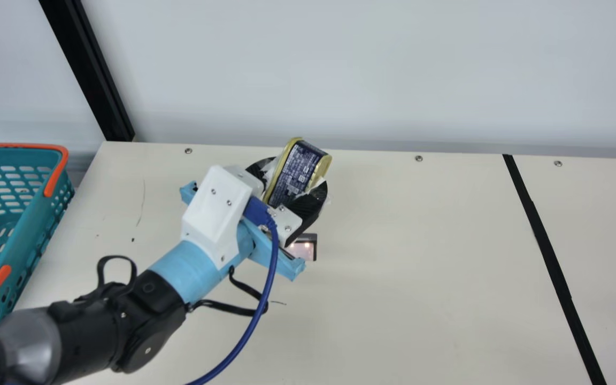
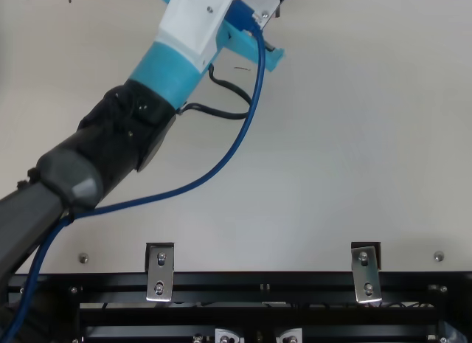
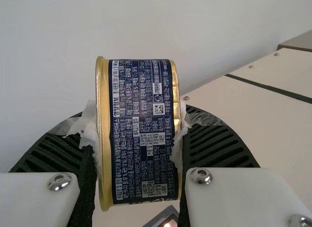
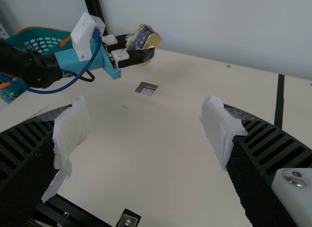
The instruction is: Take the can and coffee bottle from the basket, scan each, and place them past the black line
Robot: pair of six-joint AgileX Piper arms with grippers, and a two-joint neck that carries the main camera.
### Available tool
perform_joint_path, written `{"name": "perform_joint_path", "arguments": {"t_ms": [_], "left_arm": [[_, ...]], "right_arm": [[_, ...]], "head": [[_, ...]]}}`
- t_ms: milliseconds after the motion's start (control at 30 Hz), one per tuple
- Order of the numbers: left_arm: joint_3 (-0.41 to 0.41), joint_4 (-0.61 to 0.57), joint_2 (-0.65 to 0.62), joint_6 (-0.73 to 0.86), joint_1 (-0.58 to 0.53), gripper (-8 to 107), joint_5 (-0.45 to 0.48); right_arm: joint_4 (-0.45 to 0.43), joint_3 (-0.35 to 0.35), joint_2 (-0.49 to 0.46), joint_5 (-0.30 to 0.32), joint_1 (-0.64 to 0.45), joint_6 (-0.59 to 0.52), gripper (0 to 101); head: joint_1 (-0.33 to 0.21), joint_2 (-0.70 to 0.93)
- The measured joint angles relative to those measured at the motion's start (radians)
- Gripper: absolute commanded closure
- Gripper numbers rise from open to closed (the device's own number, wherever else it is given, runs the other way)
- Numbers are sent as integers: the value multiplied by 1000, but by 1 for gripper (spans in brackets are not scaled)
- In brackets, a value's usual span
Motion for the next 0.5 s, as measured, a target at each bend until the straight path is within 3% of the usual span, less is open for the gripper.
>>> {"name": "perform_joint_path", "arguments": {"t_ms": [500], "left_arm": [[-84,42,113,-50,20,89,-36]], "right_arm": [[0,0,0,0,0,0,0]], "head": [[0,0]]}}
